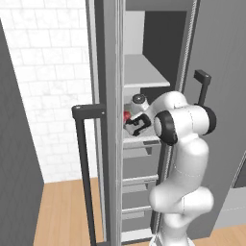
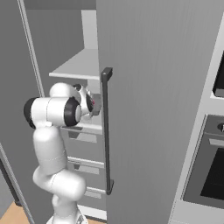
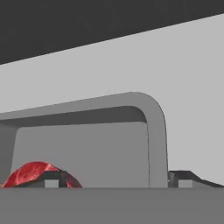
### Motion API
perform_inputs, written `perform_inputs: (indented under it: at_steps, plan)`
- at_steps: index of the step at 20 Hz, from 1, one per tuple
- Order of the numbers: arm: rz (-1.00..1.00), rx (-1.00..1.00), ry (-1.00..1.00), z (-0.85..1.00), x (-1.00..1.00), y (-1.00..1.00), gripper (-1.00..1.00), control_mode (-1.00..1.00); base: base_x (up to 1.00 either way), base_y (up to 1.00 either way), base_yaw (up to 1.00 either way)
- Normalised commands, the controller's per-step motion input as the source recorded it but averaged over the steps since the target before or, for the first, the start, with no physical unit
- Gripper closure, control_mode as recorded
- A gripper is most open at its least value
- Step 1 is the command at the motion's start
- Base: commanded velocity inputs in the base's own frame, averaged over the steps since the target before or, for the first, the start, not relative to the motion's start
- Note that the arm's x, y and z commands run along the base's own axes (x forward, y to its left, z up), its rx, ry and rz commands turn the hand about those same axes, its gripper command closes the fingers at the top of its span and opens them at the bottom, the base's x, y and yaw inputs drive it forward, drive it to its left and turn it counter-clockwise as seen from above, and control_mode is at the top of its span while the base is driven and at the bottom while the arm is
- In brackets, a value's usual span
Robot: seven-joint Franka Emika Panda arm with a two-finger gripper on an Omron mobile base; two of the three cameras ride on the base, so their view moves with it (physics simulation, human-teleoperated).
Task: Take the meat container that has the steak and place it on the second highest rack of the freezer. Then take the vegetable container that has the tomato and sweet potato and place it on the highest rack of the freezer.
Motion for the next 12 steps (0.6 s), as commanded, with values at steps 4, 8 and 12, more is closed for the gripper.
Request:
perform_inputs:
  at_steps: [4,8,12]
  plan:
    - [-0.06,0.01,-0.05,-0.06,-0.23,0.04,-1.00,-1.00,0.00,0.00,0.00]
    - [-0.01,0.02,-0.06,0.00,-0.96,-0.28,-1.00,-1.00,0.00,0.00,0.00]
    - [0.00,0.00,-0.03,0.16,-0.99,-0.56,-1.00,-1.00,0.00,0.00,0.00]
